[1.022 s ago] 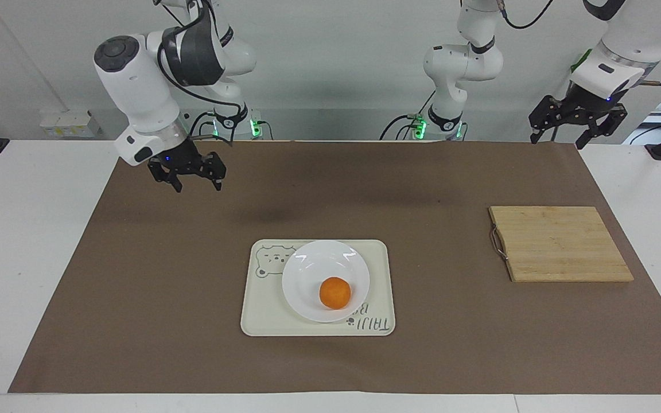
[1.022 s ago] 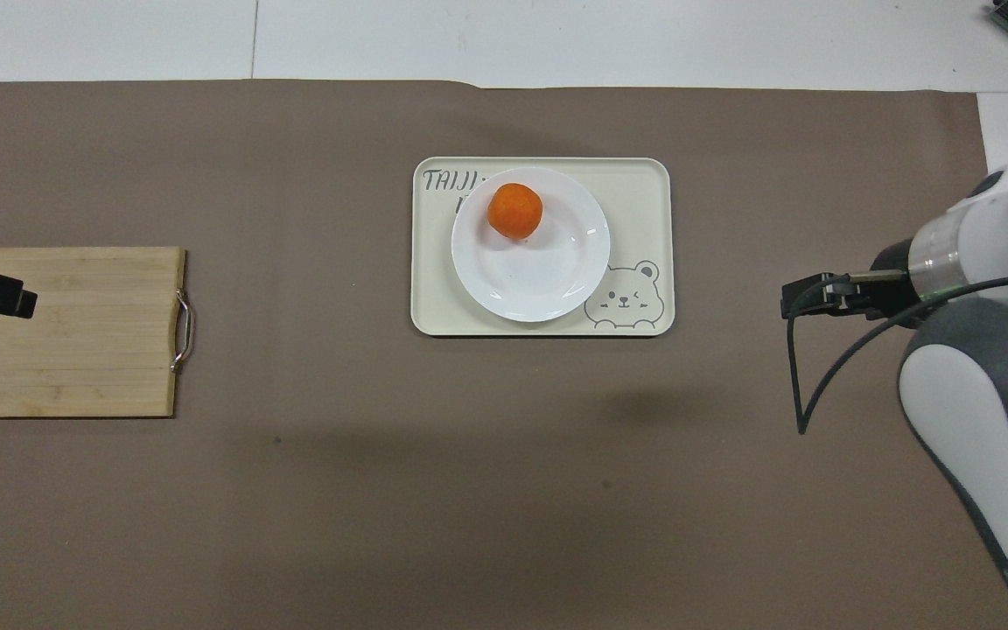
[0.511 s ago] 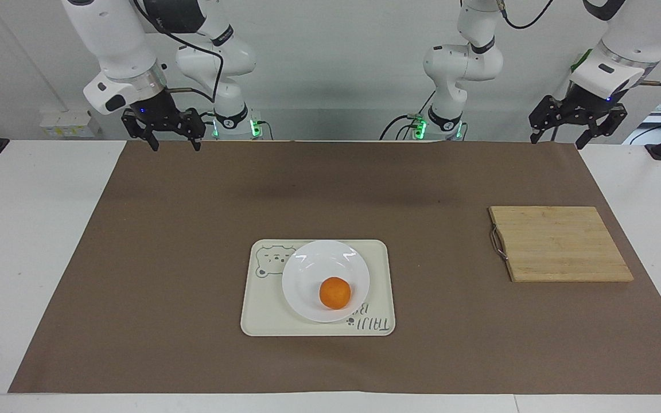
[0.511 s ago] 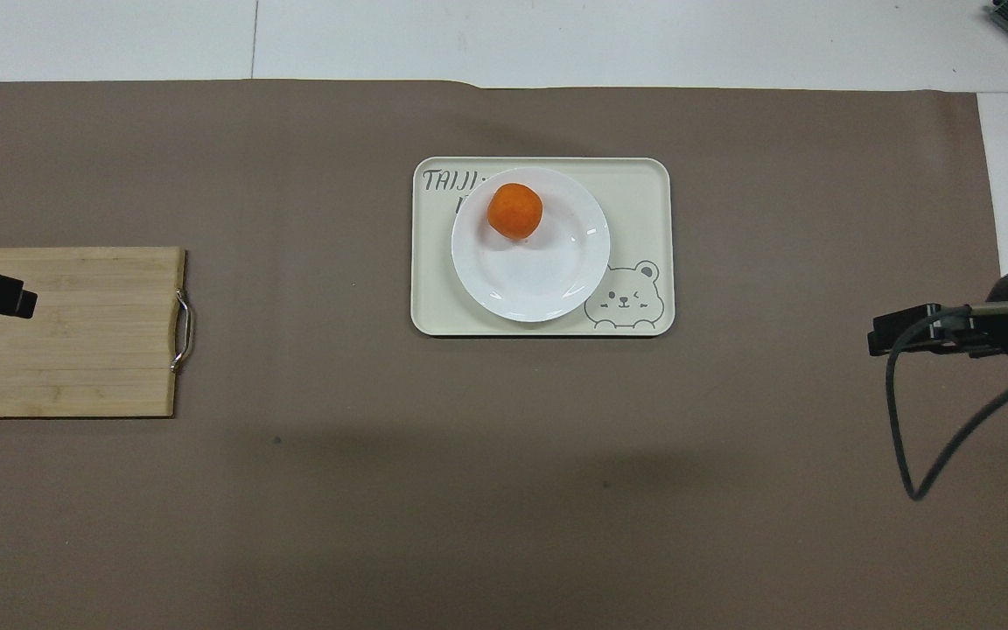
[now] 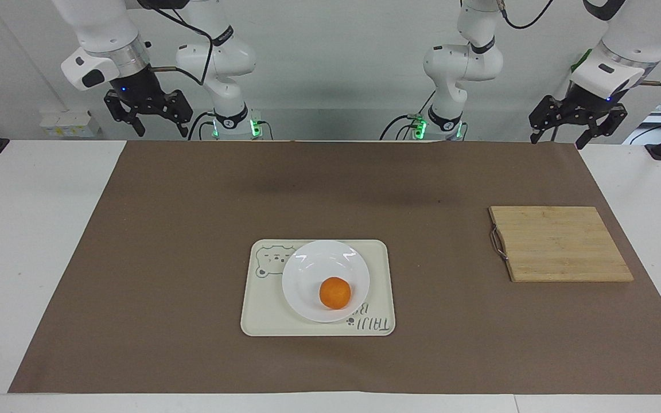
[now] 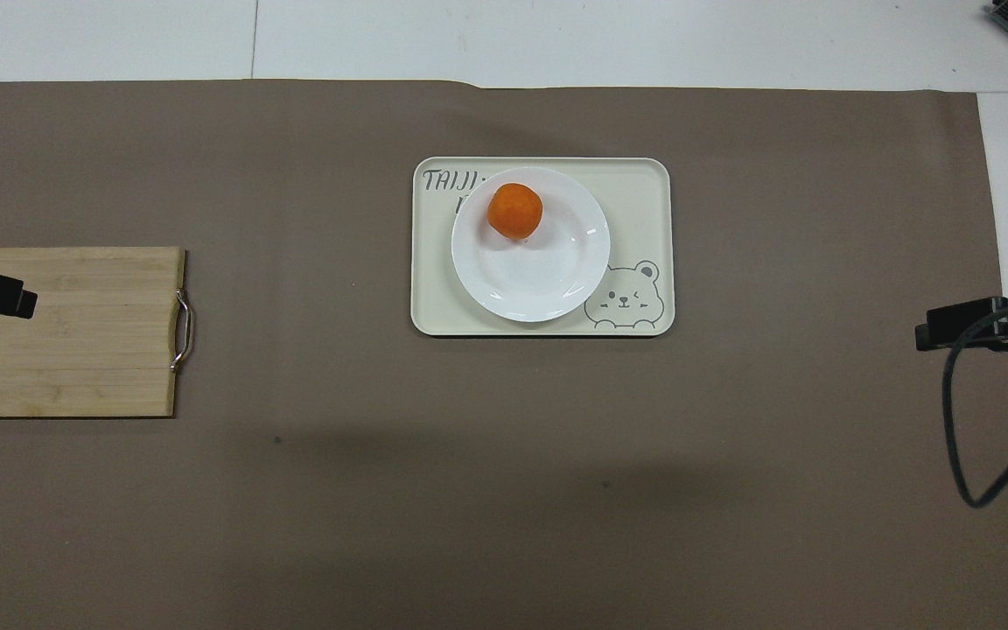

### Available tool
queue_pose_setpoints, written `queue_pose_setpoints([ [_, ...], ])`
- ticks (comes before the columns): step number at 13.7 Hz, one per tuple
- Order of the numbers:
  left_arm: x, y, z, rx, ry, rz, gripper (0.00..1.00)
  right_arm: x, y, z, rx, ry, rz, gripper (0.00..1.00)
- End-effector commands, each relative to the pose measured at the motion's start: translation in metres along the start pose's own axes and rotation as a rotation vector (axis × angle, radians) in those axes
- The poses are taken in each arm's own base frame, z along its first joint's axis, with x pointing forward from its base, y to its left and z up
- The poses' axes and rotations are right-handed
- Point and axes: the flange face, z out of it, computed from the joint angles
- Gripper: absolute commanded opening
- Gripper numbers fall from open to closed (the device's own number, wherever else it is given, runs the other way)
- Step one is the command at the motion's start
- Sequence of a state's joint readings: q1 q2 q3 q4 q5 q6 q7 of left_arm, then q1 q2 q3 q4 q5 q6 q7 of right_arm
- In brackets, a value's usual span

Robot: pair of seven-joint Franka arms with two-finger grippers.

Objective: Place orange and plate with both arms

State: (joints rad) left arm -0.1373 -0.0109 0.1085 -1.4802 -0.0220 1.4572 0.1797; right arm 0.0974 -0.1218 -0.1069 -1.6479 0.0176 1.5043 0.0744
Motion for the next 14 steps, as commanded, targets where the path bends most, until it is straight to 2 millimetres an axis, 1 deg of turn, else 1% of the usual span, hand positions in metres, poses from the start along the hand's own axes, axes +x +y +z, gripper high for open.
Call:
queue_pose_setpoints([
  [1, -0.005, -0.002, -0.003, 0.006, -0.007, -0.005, 1.0, -0.002, 0.004, -0.008, -0.019, 0.007, 0.006, 1.0],
  [3, -0.005, -0.003, -0.004, 0.006, -0.006, -0.007, 1.0, -0.005, 0.006, -0.008, -0.029, -0.017, 0.006, 1.0],
  [5, -0.005, -0.002, -0.004, 0.006, -0.006, -0.005, 1.0, -0.014, 0.012, -0.032, -0.034, -0.028, 0.008, 1.0],
  [6, -0.005, -0.002, -0.005, 0.006, -0.005, -0.005, 1.0, -0.015, 0.018, -0.042, -0.054, -0.024, -0.018, 1.0],
  [7, -0.005, -0.002, -0.005, 0.006, -0.004, -0.005, 1.0, -0.015, 0.019, -0.042, -0.061, -0.016, -0.034, 1.0],
  [9, -0.005, -0.002, -0.003, 0.006, -0.008, -0.005, 1.0, -0.011, 0.02, -0.032, -0.066, -0.016, -0.039, 1.0],
  [14, -0.005, -0.003, -0.004, 0.006, -0.006, -0.007, 1.0, -0.011, 0.017, -0.027, -0.053, -0.011, -0.044, 1.0],
])
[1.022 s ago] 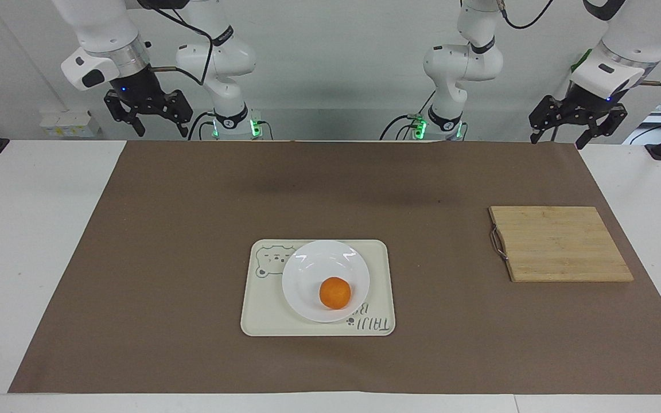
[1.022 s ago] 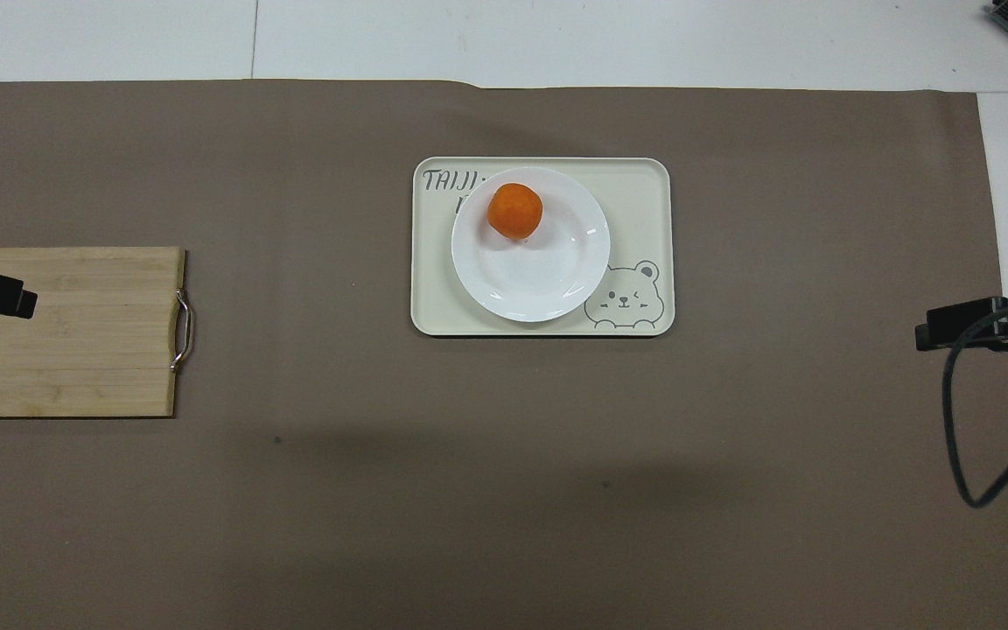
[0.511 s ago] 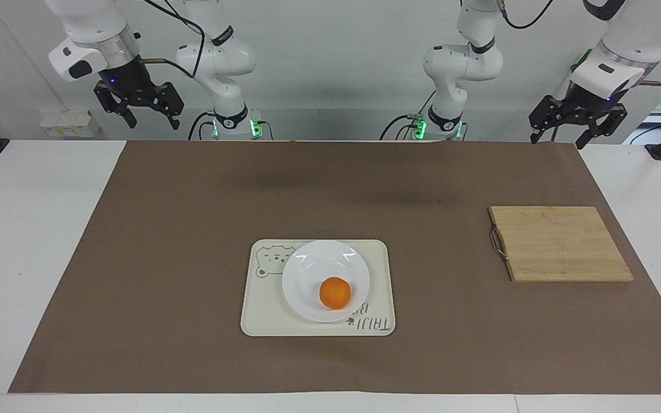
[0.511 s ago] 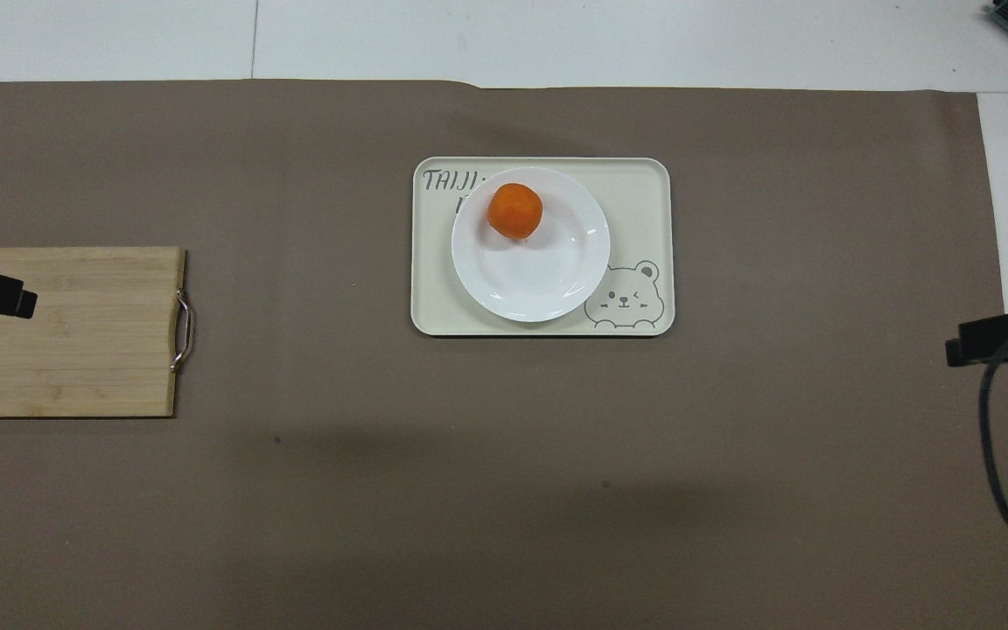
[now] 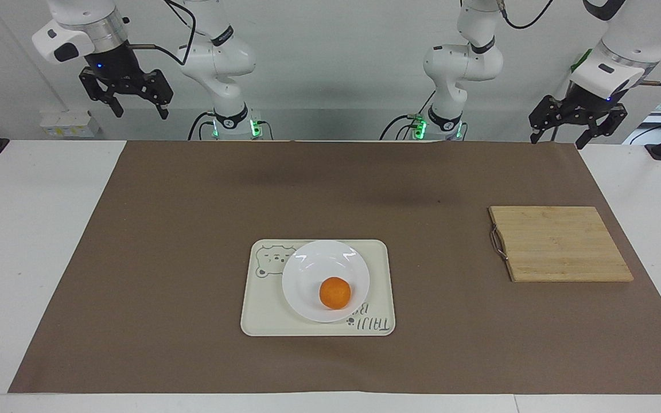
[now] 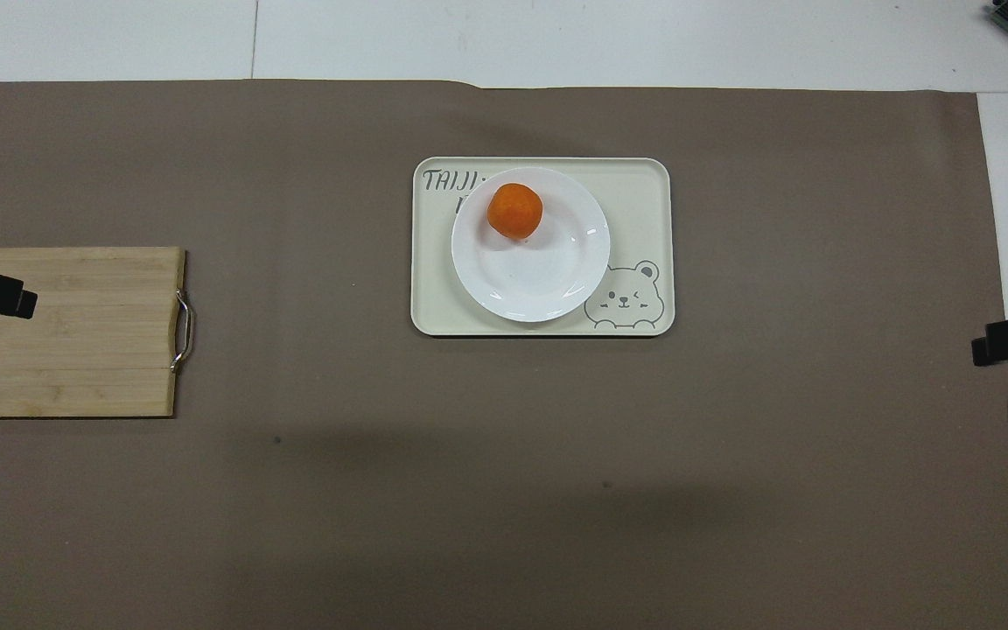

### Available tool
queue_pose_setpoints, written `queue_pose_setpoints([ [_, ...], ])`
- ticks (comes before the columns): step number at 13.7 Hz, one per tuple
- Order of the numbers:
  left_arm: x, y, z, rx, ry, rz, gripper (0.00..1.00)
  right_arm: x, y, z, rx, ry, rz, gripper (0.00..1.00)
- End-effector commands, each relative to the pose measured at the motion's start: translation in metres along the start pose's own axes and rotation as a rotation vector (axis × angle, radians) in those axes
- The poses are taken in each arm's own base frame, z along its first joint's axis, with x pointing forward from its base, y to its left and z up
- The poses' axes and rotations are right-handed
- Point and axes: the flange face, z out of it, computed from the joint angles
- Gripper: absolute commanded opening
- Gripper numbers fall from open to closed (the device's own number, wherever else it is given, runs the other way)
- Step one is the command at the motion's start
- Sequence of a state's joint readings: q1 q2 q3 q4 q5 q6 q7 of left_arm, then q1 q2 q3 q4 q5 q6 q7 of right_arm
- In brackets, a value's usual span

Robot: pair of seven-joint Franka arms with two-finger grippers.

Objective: Place orange and plate with both arms

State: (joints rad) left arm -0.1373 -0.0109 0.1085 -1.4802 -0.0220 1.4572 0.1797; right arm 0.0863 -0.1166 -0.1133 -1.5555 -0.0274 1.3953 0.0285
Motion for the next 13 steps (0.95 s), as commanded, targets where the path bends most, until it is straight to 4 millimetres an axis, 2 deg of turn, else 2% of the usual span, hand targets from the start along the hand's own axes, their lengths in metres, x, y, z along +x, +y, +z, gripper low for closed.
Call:
queue_pose_setpoints([
  [1, -0.0046, -0.0017, -0.0041, 0.006, -0.006, -0.005, 1.0, -0.0009, 0.0015, 0.0027, -0.009, 0.01, -0.022, 1.0],
  [13, -0.0048, -0.0025, -0.0041, 0.006, -0.006, -0.007, 1.0, 0.0023, 0.001, 0.0002, 0.004, 0.016, -0.018, 1.0],
])
